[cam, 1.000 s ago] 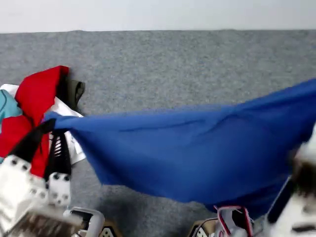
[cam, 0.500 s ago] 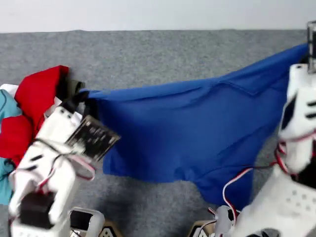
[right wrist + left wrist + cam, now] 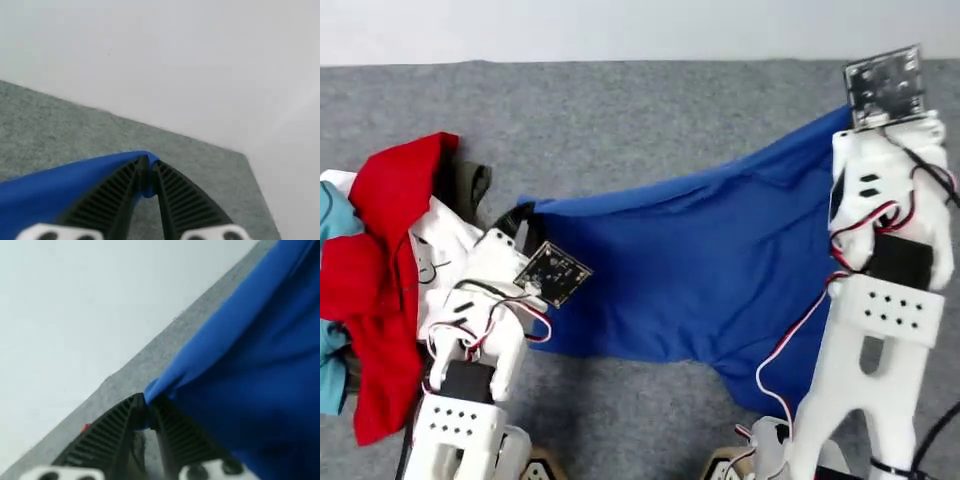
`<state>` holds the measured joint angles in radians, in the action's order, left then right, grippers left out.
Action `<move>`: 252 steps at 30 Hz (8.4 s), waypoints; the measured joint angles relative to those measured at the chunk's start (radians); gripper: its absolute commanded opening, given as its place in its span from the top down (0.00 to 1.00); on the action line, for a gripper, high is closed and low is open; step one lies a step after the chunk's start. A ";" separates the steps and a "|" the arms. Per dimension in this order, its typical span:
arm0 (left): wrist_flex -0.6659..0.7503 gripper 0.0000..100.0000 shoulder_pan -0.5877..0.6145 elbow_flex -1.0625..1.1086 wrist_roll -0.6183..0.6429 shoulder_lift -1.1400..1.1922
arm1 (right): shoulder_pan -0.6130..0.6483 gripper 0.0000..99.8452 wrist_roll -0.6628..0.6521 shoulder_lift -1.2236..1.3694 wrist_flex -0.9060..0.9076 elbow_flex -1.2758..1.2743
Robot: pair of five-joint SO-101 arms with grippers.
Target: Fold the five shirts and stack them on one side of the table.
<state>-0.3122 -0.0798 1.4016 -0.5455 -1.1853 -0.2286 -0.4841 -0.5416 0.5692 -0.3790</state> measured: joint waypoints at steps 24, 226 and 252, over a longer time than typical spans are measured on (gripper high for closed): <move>-0.048 1.00 0.092 -1.126 0.038 1.390 | 0.051 0.99 0.011 0.609 -0.057 0.413; -1.413 1.00 0.063 -1.120 0.347 1.375 | 0.020 0.99 -0.721 -0.095 0.549 -0.853; -1.412 1.00 0.063 -1.120 0.347 1.375 | 0.014 0.80 -0.792 -0.095 0.839 -0.678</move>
<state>-1.7238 -0.0169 0.2816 -0.1987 0.1895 -0.2148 -1.2758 -0.6368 1.4085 -1.0572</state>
